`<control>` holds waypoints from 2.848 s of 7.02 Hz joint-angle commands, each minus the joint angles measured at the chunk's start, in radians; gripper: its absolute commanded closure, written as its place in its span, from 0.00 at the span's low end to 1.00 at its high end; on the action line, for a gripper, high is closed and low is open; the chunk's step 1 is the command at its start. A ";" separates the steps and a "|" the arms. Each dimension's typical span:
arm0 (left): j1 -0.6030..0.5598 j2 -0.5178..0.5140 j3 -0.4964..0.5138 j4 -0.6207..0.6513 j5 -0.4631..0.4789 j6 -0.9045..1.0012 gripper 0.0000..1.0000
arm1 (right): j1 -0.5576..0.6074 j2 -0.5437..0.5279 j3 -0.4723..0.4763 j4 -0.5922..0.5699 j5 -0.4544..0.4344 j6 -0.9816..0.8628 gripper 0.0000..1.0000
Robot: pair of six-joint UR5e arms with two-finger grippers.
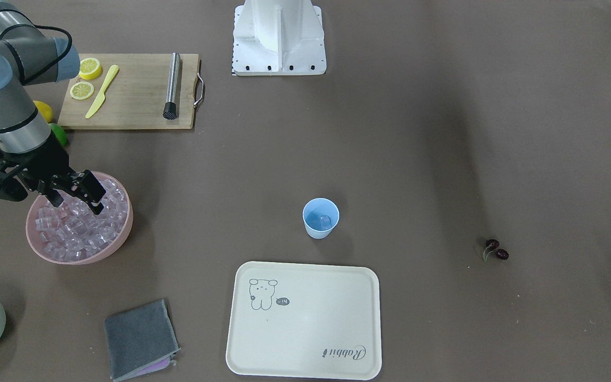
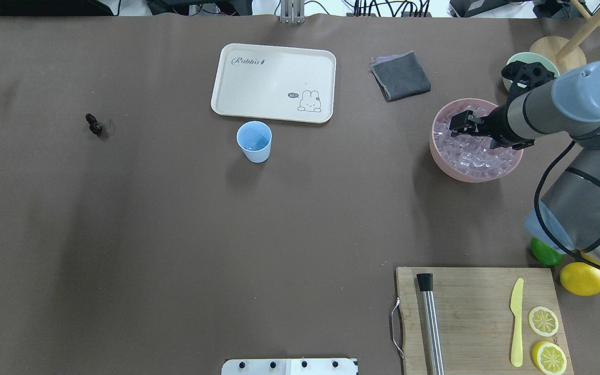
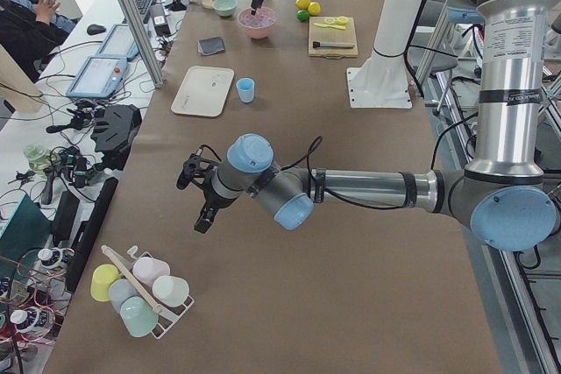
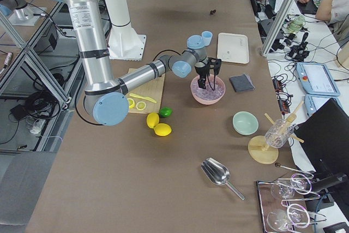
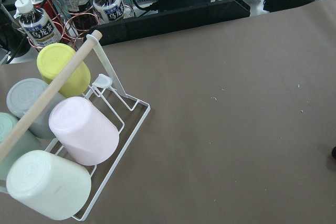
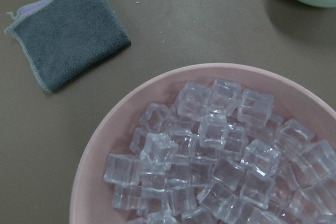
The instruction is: Put ice and cherries in cup
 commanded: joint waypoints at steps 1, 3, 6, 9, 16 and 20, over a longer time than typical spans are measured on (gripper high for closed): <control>0.001 0.001 0.001 0.000 0.001 0.004 0.02 | -0.026 -0.006 -0.005 -0.002 -0.030 0.000 0.17; 0.002 0.002 -0.001 -0.002 0.001 0.004 0.02 | -0.028 -0.023 -0.003 -0.005 -0.031 0.000 0.21; 0.002 0.002 0.002 -0.010 0.002 0.004 0.02 | -0.046 -0.027 -0.003 -0.003 -0.031 0.001 0.23; 0.002 0.002 0.004 -0.011 0.002 0.004 0.02 | -0.052 -0.021 -0.005 -0.005 -0.031 -0.010 0.33; 0.002 0.013 0.012 -0.022 0.002 0.004 0.02 | -0.029 0.017 -0.021 -0.011 -0.031 -0.049 0.31; 0.002 0.013 0.030 -0.023 0.002 0.006 0.02 | -0.031 0.002 -0.046 -0.008 -0.043 -0.082 0.30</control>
